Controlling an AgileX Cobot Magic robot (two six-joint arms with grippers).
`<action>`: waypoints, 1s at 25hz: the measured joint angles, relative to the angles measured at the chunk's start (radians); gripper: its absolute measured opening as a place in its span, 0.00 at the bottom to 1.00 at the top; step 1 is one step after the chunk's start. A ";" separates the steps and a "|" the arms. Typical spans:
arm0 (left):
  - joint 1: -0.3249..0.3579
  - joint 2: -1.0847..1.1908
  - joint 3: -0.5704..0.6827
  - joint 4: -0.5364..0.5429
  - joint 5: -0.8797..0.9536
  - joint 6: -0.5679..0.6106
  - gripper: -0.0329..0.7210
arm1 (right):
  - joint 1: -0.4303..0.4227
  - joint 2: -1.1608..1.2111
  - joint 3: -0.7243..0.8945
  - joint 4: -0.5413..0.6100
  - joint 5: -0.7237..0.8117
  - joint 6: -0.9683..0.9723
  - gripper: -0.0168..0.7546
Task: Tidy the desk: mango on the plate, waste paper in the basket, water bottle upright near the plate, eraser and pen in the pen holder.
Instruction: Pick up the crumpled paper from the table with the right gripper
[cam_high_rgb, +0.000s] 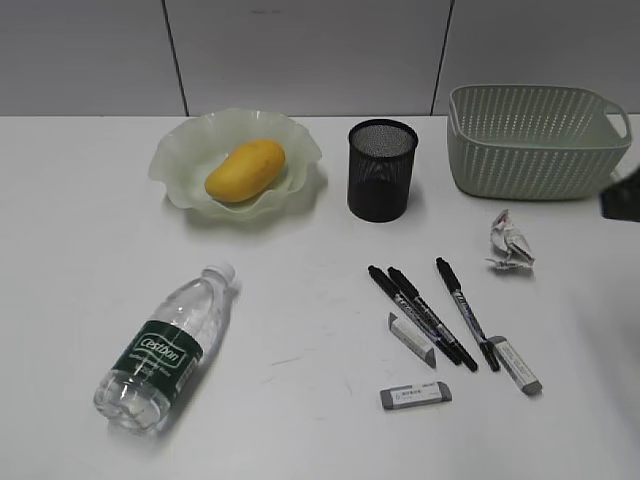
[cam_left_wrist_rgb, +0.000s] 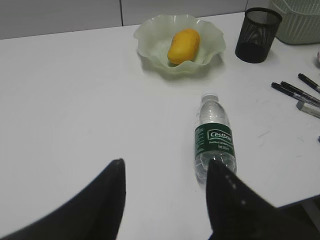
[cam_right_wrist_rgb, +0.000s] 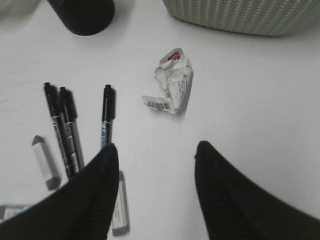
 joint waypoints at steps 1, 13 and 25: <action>0.012 0.000 0.000 0.000 0.000 0.000 0.56 | -0.001 0.087 -0.053 0.000 -0.007 0.009 0.56; 0.160 -0.001 0.000 -0.017 -0.001 0.001 0.54 | -0.001 0.800 -0.518 -0.044 0.137 0.174 0.66; 0.160 -0.001 0.000 -0.014 -0.001 0.001 0.54 | 0.038 0.619 -0.528 -0.106 0.137 0.156 0.10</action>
